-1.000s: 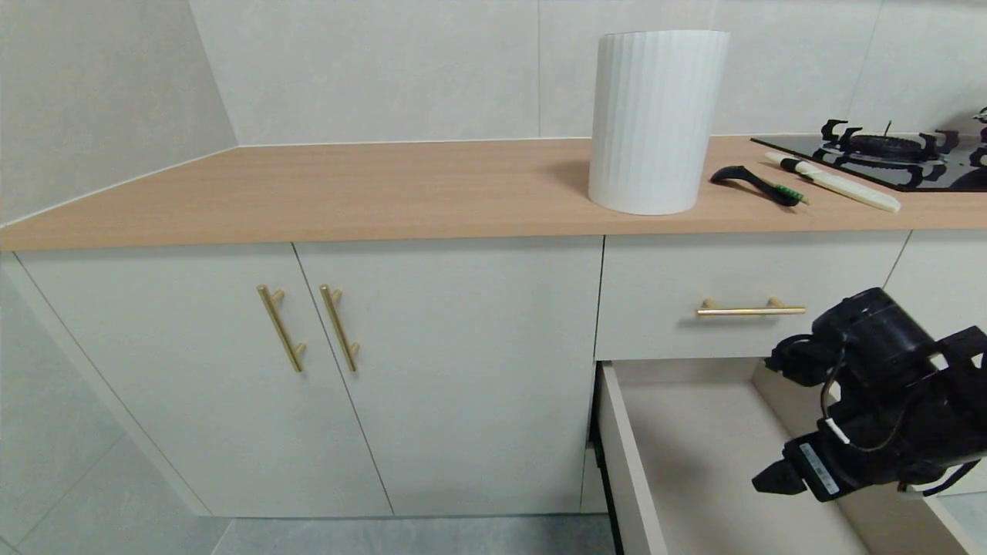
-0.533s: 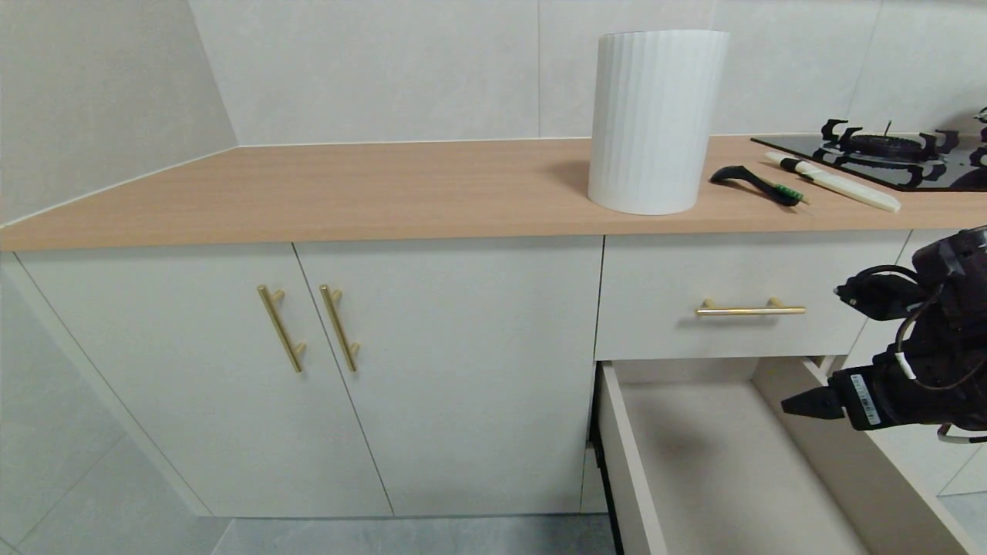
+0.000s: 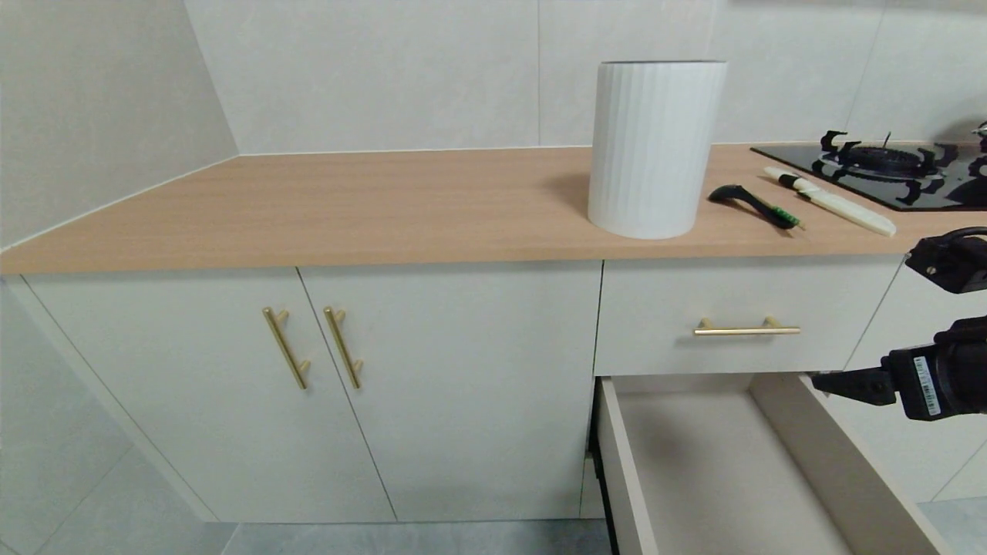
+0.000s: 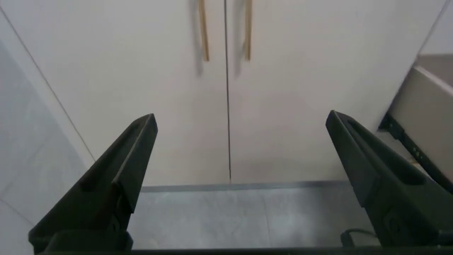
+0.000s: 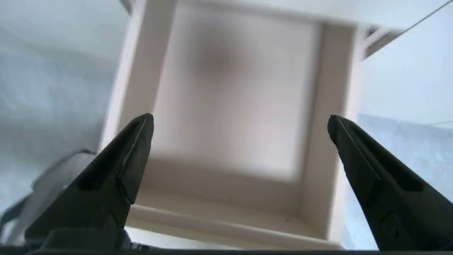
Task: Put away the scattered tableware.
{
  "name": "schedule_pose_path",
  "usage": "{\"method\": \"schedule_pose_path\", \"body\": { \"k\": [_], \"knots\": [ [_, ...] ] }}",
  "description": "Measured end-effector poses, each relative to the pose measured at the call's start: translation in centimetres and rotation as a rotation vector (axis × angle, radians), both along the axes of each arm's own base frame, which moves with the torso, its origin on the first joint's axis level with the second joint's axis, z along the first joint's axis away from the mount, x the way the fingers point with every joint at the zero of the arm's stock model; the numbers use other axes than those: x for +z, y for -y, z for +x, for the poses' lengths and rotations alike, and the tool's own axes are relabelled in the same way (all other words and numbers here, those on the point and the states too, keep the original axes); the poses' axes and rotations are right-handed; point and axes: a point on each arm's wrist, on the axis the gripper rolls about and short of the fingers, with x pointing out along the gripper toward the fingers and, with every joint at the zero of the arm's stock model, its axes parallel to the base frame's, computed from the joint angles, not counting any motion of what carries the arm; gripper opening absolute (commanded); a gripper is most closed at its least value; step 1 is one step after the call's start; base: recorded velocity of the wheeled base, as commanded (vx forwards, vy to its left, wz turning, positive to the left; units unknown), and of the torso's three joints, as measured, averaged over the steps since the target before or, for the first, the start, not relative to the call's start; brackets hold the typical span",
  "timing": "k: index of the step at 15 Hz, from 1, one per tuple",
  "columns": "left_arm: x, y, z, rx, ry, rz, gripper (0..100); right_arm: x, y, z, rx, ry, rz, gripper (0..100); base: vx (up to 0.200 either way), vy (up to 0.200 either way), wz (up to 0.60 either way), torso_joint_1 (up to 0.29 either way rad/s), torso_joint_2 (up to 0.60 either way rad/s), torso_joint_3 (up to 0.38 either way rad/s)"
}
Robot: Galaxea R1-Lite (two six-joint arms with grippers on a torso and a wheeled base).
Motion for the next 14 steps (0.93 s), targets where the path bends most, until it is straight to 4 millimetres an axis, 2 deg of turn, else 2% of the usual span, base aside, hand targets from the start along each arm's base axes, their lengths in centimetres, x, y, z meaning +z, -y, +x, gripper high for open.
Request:
{"method": "schedule_pose_path", "body": {
  "k": [4, 10, 14],
  "knots": [
    [0.0, 0.0, 0.0, 0.000, 0.000, 0.000, 100, 0.8, 0.1, -0.7, 0.001, 0.051, 0.010, 100, 0.000, 0.000, 0.00, 0.165, -0.49, -0.284],
    [0.0, 0.0, 0.0, 0.000, 0.000, 0.000, 100, 0.9, 0.2, -0.8, 0.002, 0.064, 0.015, 100, 0.000, 0.000, 0.00, 0.195, -0.48, -0.284],
    [0.0, 0.0, 0.0, 0.000, 0.000, 0.000, 100, 1.3, 0.2, -1.1, 0.003, 0.101, 0.023, 100, 0.000, 0.000, 0.00, 0.069, -0.14, -0.082]
  ]
}}
